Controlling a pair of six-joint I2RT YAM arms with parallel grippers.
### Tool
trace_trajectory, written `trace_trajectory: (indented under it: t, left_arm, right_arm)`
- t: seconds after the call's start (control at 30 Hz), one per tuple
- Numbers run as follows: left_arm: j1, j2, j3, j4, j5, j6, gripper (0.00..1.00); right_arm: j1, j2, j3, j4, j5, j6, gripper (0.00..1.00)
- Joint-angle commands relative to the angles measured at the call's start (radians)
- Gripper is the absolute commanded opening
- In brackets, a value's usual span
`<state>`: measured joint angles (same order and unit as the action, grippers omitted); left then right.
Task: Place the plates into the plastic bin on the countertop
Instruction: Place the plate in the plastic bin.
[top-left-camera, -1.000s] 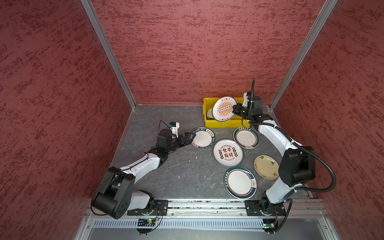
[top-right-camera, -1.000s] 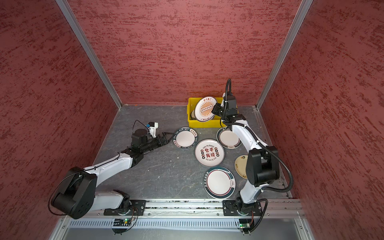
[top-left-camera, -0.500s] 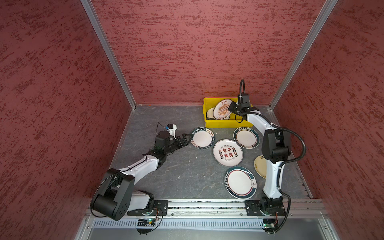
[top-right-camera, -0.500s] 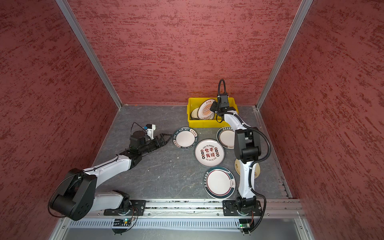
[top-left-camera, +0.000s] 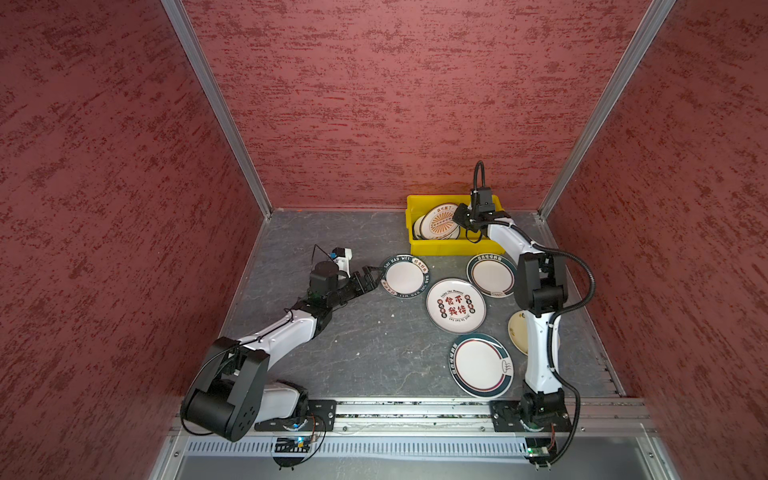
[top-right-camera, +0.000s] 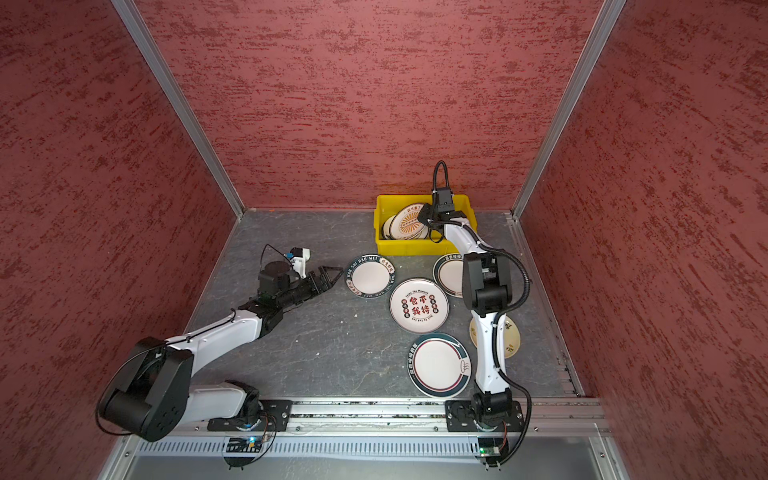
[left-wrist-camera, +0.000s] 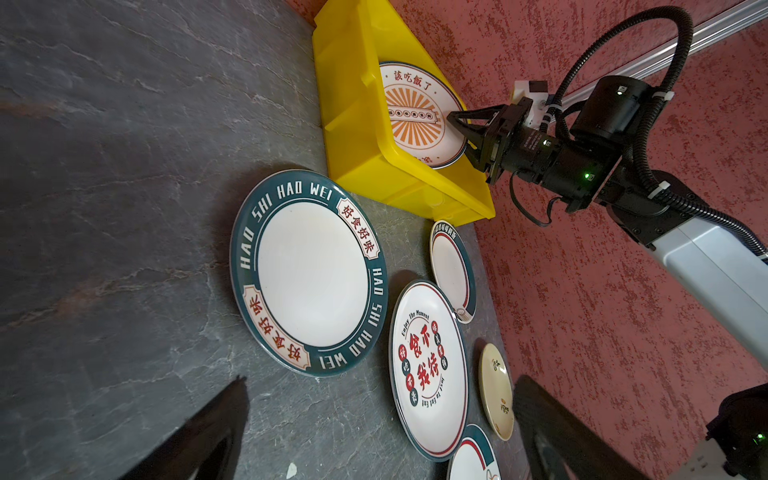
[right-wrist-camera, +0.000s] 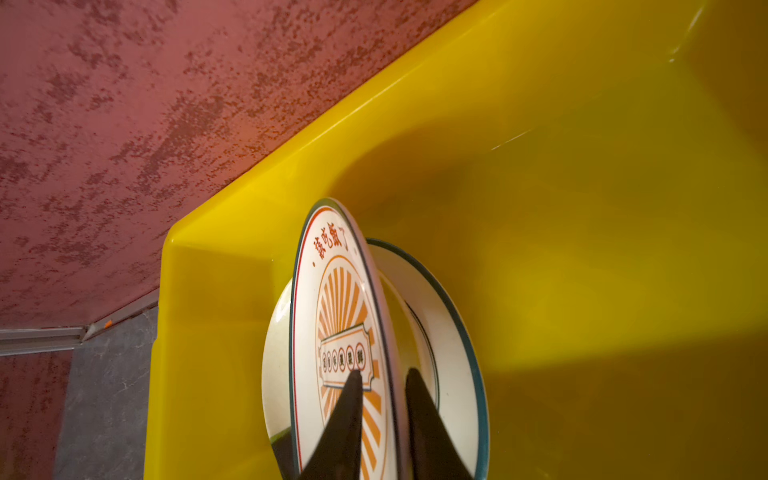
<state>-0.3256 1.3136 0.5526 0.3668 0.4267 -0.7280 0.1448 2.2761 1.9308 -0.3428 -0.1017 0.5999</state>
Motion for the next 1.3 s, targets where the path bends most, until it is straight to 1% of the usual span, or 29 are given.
trace_trajectory:
  t: [0.0,0.13,0.17,0.23,0.27,0.3,0.33,0.5,0.6,0.77,0.97,1.1,1.27]
  left_arm:
    - [0.006,-0.005,-0.006,0.005,0.005,0.002,0.99]
    - [0.006,-0.004,-0.004,-0.002,0.000,0.004,0.99]
    - [0.005,-0.004,-0.003,-0.004,-0.002,0.005,1.00]
    - [0.006,-0.002,-0.003,-0.006,-0.005,0.007,0.99]
    - [0.005,-0.002,-0.003,-0.006,-0.007,0.006,1.00]
    - [0.005,-0.002,-0.004,-0.009,-0.009,0.008,0.99]
    - [0.007,-0.002,-0.004,-0.012,-0.012,0.011,0.99]
    - [0.007,0.006,-0.003,-0.017,-0.022,0.020,0.99]
    - [0.008,0.013,0.000,-0.031,-0.034,0.025,0.99]
    - [0.009,0.033,0.005,-0.035,-0.033,0.026,0.99]
    - [0.014,0.065,0.015,-0.040,-0.026,0.016,0.99]
    - [0.014,0.071,0.015,-0.035,-0.016,0.011,0.99]
    - [0.017,0.090,0.020,-0.040,-0.014,0.015,0.99]
  right_arm:
    - [-0.004,-0.001,0.019,0.001,-0.007,-0.002,0.22]
    - [-0.005,-0.008,0.011,0.003,-0.022,-0.017,0.28]
    - [-0.005,-0.007,0.011,-0.001,-0.025,-0.019,0.31]
    - [-0.005,-0.009,0.010,-0.009,-0.026,-0.026,0.42]
    - [-0.005,-0.011,0.010,-0.015,-0.024,-0.031,0.49]
    - [-0.005,-0.015,0.009,-0.017,-0.023,-0.037,0.60]
    - [-0.005,-0.020,0.005,-0.014,-0.029,-0.049,0.67]
    - [-0.005,-0.070,-0.055,0.026,-0.015,-0.077,0.90]
    - [-0.005,-0.107,-0.086,0.027,0.032,-0.101,0.98]
    - [-0.011,-0.175,-0.127,0.015,0.079,-0.142,0.99]
    - [-0.021,-0.294,-0.211,0.016,0.139,-0.192,0.99]
    - [-0.035,-0.405,-0.370,0.096,0.173,-0.219,0.99]
    - [-0.058,-0.557,-0.586,0.136,0.158,-0.217,0.99]
